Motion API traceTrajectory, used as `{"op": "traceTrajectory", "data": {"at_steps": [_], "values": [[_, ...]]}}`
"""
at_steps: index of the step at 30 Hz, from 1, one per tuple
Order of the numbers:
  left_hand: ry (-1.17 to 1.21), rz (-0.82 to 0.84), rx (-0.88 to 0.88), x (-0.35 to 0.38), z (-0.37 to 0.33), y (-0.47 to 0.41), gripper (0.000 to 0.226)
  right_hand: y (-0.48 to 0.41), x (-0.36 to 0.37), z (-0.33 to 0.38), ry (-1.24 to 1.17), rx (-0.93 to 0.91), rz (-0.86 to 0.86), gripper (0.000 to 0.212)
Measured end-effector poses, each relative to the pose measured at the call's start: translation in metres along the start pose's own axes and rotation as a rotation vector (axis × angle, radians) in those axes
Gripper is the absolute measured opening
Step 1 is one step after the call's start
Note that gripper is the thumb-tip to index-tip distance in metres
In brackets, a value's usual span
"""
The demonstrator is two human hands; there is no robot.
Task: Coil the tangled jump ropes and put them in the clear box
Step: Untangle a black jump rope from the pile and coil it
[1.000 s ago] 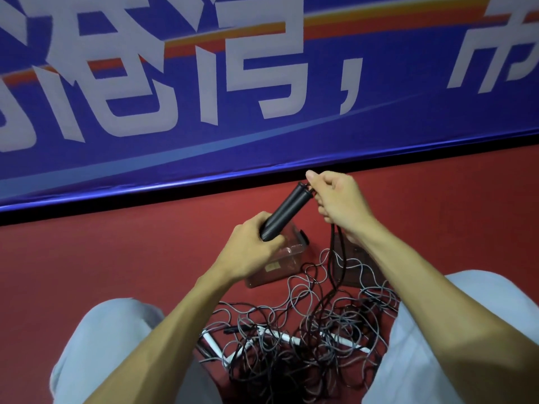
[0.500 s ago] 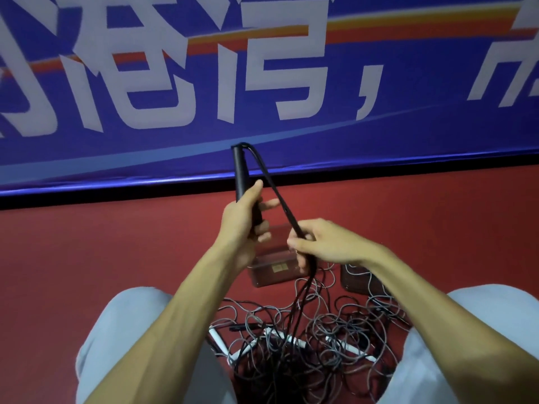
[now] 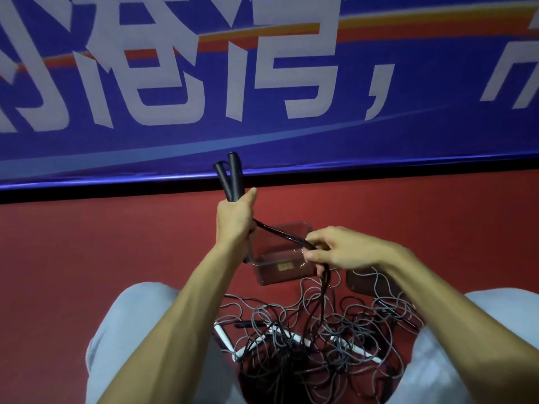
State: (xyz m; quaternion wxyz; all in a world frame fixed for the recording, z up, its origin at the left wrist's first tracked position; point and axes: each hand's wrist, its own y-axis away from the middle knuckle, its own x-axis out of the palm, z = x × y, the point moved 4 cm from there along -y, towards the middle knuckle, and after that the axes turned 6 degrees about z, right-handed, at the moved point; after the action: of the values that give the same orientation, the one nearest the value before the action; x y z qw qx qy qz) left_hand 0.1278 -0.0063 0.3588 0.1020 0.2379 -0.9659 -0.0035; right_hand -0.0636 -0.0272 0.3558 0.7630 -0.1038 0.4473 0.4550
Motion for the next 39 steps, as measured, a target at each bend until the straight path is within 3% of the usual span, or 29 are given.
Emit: {"op": "traceTrajectory", "data": {"at_steps": [3,8,11,16,20,23,26,29,31,35,39], "values": [[-0.239,0.054,0.027,0.005,0.003,-0.001,0.048,0.009,-0.01,-0.004,0.032,-0.025,-0.033,0.014],[-0.62,0.231,0.06,0.018,0.01,0.006,0.048,0.021,-0.032,-0.003,0.088,-0.101,-0.272,0.015],[-0.731,0.377,-0.018,0.03,0.018,0.018,0.05,0.024,-0.038,-0.004,0.096,-0.138,-0.395,0.015],[-0.894,0.585,-0.102,0.046,0.023,0.039,0.075,0.023,-0.047,-0.008,-0.021,-0.17,-0.571,0.006],[-1.222,0.715,0.175,0.057,0.02,0.053,0.065,0.024,-0.051,-0.009,-0.077,-0.12,-0.694,0.021],[-1.319,0.775,0.26,0.058,0.024,0.062,0.045,0.025,-0.052,-0.012,-0.051,-0.059,-0.696,0.032],[-1.286,0.823,0.324,0.058,0.019,0.069,0.034,0.022,-0.053,-0.017,-0.153,-0.036,-0.623,0.029],[-1.117,0.864,0.332,0.059,0.012,0.075,0.03,0.016,-0.052,-0.019,-0.51,-0.14,-0.518,0.019],[-0.968,0.851,0.315,0.058,0.007,0.076,0.026,0.012,-0.05,-0.024,-0.832,-0.119,-0.468,0.028],[-0.767,0.714,0.276,0.047,-0.01,0.068,0.033,-0.003,-0.033,-0.033,-1.213,-0.028,-0.35,0.052],[-0.58,0.516,0.25,0.031,-0.019,0.052,0.039,-0.021,-0.013,-0.03,-1.308,-0.076,-0.259,0.071]]}}
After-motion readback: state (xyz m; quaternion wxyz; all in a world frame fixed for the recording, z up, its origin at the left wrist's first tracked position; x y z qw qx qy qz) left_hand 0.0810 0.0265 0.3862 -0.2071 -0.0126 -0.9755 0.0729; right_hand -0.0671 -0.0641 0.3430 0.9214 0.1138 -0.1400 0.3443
